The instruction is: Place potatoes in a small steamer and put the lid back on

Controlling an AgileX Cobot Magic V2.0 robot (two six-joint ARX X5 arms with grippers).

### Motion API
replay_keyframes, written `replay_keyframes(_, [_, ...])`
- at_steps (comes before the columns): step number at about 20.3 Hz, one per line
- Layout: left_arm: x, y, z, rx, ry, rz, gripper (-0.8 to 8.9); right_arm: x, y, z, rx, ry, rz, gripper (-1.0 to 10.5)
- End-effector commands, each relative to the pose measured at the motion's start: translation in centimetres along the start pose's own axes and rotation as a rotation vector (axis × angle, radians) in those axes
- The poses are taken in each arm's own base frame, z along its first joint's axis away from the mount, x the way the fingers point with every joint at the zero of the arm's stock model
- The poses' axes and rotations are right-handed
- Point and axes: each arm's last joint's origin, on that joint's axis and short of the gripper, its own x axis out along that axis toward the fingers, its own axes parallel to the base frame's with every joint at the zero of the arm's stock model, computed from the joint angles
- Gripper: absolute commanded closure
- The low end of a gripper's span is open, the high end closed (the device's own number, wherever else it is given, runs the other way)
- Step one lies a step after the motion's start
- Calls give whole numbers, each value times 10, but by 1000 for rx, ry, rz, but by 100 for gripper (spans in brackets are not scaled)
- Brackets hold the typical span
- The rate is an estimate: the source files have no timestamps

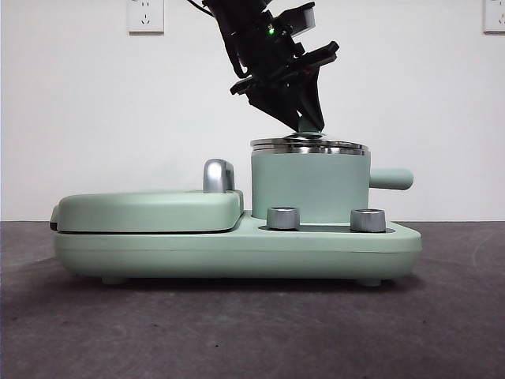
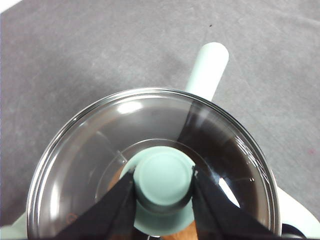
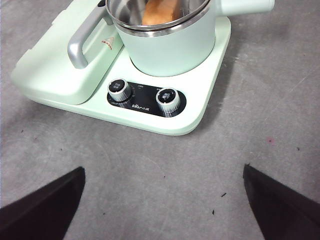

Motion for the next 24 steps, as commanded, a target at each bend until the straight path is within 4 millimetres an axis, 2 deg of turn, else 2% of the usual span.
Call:
replay_keyframes(1, [12, -4, 2, 47, -21, -45, 799, 0, 1, 1, 6, -10, 6, 443])
replay_keyframes(10, [12, -4, 1, 40, -5, -50, 773, 0, 1, 1, 6, -10, 6, 443])
replay_keyframes(11, [12, -4, 1, 39, -7, -50, 725, 0, 1, 1, 6, -10, 6, 443])
replay_keyframes(14, [7, -3, 5, 1, -32, -43, 397, 0, 1, 1, 6, -10, 6, 443])
replay_keyframes(15, [1, -1, 9, -23, -43, -38, 322, 0, 1, 1, 6, -10, 6, 443])
replay_keyframes(18, [-30, -1, 18, -46, -32, -34, 307, 0, 1, 1, 6, -10, 6, 443])
replay_keyframes(24, [-122, -15, 16, -115, 82, -63, 315, 0, 1, 1, 6, -9, 9, 443])
